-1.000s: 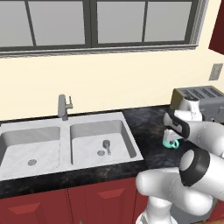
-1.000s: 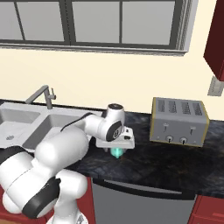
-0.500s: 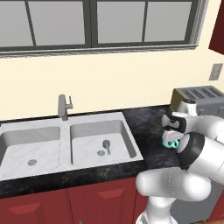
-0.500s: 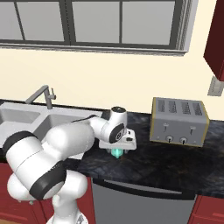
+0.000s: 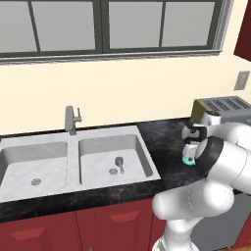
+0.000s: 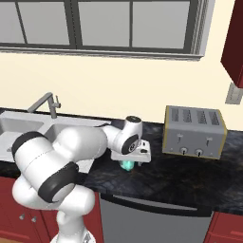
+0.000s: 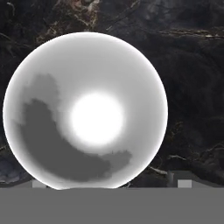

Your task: Move any existing items from the left basin to the right basin for drying. Then move the mug from the counter to the left basin of the sink for washing.

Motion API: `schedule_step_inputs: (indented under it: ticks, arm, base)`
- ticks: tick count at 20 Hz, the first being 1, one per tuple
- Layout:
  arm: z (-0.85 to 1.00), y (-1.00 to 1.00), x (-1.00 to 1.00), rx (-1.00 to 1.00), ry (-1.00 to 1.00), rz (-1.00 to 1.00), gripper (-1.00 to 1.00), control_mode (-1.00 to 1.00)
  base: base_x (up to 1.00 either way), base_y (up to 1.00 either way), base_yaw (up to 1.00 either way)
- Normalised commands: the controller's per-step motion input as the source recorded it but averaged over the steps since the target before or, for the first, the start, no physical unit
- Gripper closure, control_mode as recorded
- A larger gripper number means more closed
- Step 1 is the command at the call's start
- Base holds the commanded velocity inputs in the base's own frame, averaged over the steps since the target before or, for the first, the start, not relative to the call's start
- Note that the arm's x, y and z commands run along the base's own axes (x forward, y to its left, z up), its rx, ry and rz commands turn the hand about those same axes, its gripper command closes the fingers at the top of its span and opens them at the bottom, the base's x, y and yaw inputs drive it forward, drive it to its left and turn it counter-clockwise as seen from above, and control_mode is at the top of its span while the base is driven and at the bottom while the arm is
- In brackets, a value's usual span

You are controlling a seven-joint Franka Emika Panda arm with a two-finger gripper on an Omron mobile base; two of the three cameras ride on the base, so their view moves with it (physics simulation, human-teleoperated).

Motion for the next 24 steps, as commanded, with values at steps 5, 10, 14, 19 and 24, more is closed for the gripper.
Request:
schedule_step_inputs:
  ticks: [5, 10, 14, 19, 24]
  arm:
    - [-0.26, 0.00, 0.00, 0.00, 0.04, 0.00, 1.00, -1.00]
    - [-0.18, 0.00, 0.00, 0.00, 0.07, 0.00, 1.00, -1.00]
    - [-0.13, 0.08, 0.00, 0.00, 0.03, 0.00, 1.00, -1.00]
    - [0.00, 0.12, -0.06, 0.00, 0.00, 0.00, 1.00, -1.00]
    - [0.13, 0.06, -0.24, 0.00, -0.09, 0.00, 1.00, -1.00]
  base:
    - [0.00, 0.00, 0.00]
    - [0.00, 0.00, 0.00]
    - [0.00, 0.00, 0.00]
    - [0.00, 0.00, 0.00]
    - [0.00, 0.00, 0.00]
